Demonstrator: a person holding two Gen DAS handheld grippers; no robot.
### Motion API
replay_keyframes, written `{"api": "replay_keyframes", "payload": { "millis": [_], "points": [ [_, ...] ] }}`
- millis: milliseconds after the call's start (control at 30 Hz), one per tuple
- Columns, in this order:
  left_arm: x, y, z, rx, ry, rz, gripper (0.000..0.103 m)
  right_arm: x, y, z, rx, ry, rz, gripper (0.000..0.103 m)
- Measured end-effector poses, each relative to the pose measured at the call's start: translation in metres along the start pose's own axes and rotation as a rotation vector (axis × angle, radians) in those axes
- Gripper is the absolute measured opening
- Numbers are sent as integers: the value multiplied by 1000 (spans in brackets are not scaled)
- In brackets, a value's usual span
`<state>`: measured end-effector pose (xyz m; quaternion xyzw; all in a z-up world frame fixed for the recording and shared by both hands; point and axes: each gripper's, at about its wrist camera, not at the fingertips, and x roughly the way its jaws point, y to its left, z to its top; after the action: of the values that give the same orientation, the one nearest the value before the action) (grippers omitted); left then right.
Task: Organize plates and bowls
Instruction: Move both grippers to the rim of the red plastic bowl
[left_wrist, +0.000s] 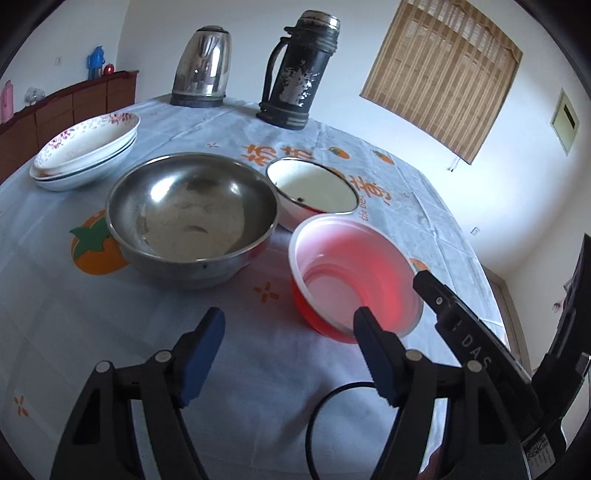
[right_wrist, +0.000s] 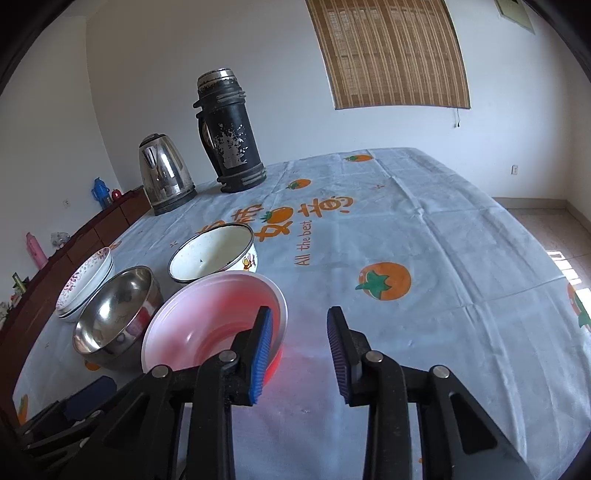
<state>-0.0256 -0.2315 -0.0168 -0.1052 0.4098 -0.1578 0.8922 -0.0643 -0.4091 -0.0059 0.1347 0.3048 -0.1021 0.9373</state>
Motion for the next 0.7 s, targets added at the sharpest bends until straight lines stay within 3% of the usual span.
{"api": "replay_keyframes", "payload": {
  "millis": [133,367,533,700],
  "points": [
    [7,1,5,-48,13,21,61,3,-2,5,-14,14,49,33],
    [24,8,14,-165,56,42,59,19,-3,7,-8,85,115,33],
    [31,2,16,-167,62,47,59,27,-1,5,-9,122,118,33],
    [40,1,19,-186,83,53,59,36,2,2,-18,162,129,25]
  ]
}}
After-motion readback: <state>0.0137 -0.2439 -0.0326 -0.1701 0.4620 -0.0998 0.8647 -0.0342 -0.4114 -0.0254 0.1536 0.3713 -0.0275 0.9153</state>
